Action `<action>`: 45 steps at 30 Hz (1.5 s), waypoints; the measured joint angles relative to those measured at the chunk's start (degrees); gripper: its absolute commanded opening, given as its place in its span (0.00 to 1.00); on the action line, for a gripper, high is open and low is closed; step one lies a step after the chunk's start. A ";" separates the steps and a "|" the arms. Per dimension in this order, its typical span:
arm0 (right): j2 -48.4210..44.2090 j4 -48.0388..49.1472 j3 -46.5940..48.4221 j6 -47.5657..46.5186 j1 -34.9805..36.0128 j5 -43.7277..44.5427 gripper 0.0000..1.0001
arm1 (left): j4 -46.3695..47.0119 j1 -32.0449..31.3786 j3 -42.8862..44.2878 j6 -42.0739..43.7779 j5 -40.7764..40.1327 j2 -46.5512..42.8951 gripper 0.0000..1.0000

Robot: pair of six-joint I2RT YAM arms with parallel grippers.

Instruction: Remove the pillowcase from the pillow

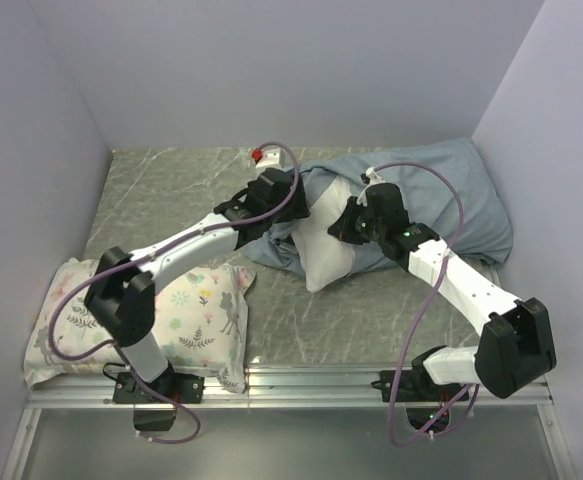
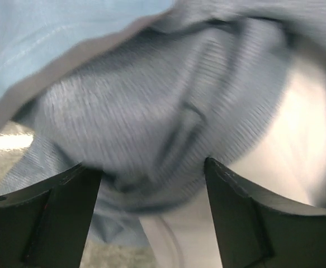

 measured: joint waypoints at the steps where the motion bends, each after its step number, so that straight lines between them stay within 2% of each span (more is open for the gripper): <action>1: -0.17 -0.20 0.00 -0.07 0.00 0.02 0.00 | -0.46 0.28 1.14 0.07 -0.52 1.81 0.72; 3: -0.87 -0.85 -0.02 -0.31 0.02 0.13 0.00 | -0.57 1.18 2.27 0.00 -0.94 4.39 0.62; 4: -1.40 -1.22 -0.04 -0.48 0.04 0.17 0.00 | -0.48 1.70 2.38 -0.13 -0.92 4.98 0.41; 7: -4.55 -2.56 -1.05 -1.11 0.13 0.28 0.00 | -0.15 3.98 2.93 -0.72 -0.74 5.22 0.15; 13: -13.46 -5.99 -4.42 -1.95 0.13 0.61 0.00 | 0.00 10.64 6.36 -1.60 -0.98 6.36 0.07; 17: -18.53 -8.04 -5.97 -2.38 0.13 0.85 0.00 | 0.37 14.56 9.03 -2.71 0.74 10.62 0.00; 24: -23.61 -11.72 -5.46 -2.80 -1.81 -0.63 0.00 | 0.15 17.18 15.91 -4.26 7.50 22.93 0.01; 26: -23.47 -12.81 -4.20 -2.80 -3.02 -2.10 0.00 | 1.95 17.29 17.44 -4.52 10.86 25.86 0.09; 27: -22.93 -13.31 -3.15 -2.56 -3.63 -2.89 0.00 | 3.10 17.35 17.44 -4.50 12.74 26.56 0.18; 29: -21.42 -13.73 -0.61 -2.25 -4.44 -5.11 0.00 | 5.92 17.81 17.42 -4.61 16.85 27.39 0.29; 30: -20.44 -13.44 0.76 -1.70 -4.79 -6.38 0.00 | 7.17 18.16 17.73 -4.55 18.75 27.71 0.45; 33: -17.25 -11.96 4.66 0.11 -5.27 -9.49 0.00 | 9.64 19.54 19.78 -4.20 22.99 28.48 0.73; 36: -13.51 -9.68 8.11 1.92 -5.25 -11.85 0.00 | 10.91 21.00 20.20 -4.24 24.17 27.43 0.81; 39: -10.75 -7.82 9.97 3.30 -5.27 -12.48 0.00 | 8.94 22.67 20.20 -4.61 23.74 24.83 0.84; 45: -6.12 -4.85 11.10 5.86 -5.53 -13.20 0.00 | 2.23 26.71 20.13 -5.09 17.90 14.69 0.93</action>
